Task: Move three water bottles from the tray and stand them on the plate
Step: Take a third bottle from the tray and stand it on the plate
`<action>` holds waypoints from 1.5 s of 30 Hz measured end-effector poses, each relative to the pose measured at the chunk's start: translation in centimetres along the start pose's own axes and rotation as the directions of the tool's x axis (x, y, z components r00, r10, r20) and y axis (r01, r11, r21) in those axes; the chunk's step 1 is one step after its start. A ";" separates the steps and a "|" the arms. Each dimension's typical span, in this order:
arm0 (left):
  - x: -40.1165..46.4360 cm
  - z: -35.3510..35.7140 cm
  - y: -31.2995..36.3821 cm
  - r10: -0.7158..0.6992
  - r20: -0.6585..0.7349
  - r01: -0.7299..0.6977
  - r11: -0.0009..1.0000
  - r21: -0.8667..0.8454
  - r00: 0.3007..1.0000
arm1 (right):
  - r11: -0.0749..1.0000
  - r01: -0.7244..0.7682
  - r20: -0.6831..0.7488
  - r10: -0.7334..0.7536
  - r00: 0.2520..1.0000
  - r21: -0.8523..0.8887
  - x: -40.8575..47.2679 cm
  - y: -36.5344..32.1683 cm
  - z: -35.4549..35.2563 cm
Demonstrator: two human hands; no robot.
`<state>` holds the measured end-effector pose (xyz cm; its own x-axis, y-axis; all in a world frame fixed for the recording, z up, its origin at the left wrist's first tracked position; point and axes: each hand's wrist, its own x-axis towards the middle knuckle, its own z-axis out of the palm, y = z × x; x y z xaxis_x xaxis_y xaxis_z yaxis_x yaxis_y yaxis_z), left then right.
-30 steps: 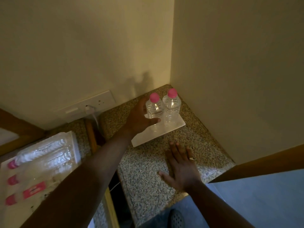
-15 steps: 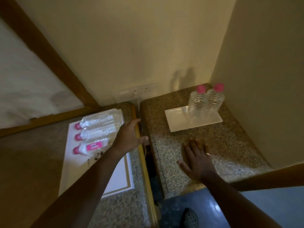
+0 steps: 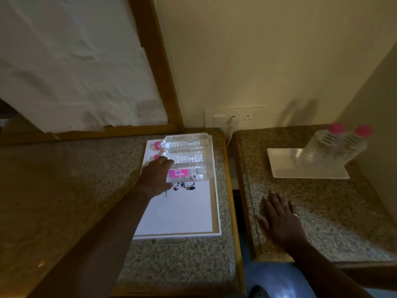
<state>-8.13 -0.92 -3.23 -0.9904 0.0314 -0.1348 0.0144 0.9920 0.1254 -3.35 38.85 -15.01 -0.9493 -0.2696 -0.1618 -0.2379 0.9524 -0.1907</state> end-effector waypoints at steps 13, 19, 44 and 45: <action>-7.4 4.5 -1.3 -0.001 0.019 0.009 0.917 -0.399 1.000 | 0.999 -0.053 -0.042 0.052 0.998 -0.011 -0.4 0.3 0.8; -6.4 3.4 -2.2 -0.075 0.096 0.108 0.908 -0.405 0.993 | 0.999 -0.041 -0.083 0.042 0.996 0.010 -0.3 -0.1 0.7; -3.5 -3.5 7.8 0.058 -0.123 -0.133 0.609 -0.782 0.991 | 0.999 -0.015 -0.134 0.019 0.991 0.032 -0.3 0.8 1.9; -3.6 -3.3 8.0 0.055 -0.111 -0.122 0.607 -0.785 0.992 | 0.999 -0.017 -0.131 0.021 0.991 0.034 -0.3 0.7 1.9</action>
<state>-4.92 6.49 1.49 -0.9973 0.0719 -0.0174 0.0211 0.5024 0.8644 -2.85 39.34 -16.90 -0.9728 -0.2285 -0.0378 -0.2150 0.9514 -0.2204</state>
